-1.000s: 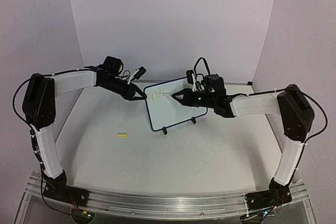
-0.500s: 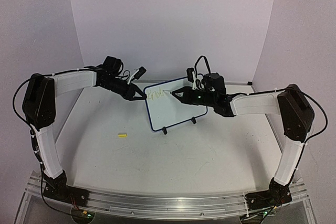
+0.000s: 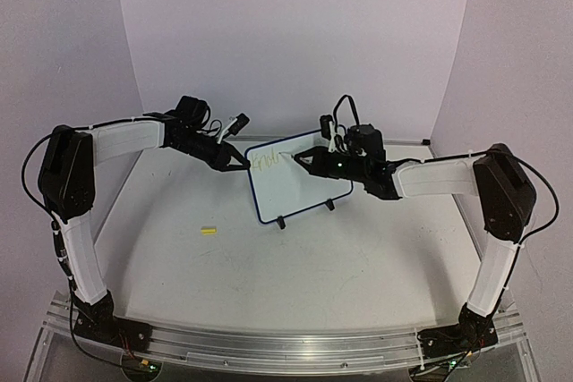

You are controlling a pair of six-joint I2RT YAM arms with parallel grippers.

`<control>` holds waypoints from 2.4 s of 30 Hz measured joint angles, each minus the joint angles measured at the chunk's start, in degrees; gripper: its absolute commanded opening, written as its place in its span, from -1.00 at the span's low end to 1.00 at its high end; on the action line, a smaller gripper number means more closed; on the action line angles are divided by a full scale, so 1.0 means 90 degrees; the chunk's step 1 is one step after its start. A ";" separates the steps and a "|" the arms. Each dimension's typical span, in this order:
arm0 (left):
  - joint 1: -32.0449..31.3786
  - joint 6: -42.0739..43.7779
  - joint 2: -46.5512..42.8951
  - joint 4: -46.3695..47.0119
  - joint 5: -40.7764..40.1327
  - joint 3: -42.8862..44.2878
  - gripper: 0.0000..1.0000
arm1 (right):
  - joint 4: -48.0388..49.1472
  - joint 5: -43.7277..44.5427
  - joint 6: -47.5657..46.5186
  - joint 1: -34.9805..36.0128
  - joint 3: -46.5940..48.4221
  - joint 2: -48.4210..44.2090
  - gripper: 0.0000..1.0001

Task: Write a sentence on the whiteboard
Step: Write on the whiteboard with the whiteboard marker without the cap.

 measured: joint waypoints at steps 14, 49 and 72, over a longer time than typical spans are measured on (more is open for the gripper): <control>0.0000 -0.0002 0.0000 -0.0002 -0.0002 0.0000 -1.00 | 0.0240 0.0062 0.0029 0.0004 -0.0222 0.0000 -1.00; -0.0032 0.0008 0.0000 -0.0004 -0.0014 0.0000 -1.00 | 0.0240 0.0068 0.0041 -0.0010 -0.0676 -0.0528 -1.00; -0.0032 0.0001 0.0000 0.0002 -0.0019 0.0000 -1.00 | 0.0326 0.0197 0.0075 -0.0008 -0.0425 -0.0087 -1.00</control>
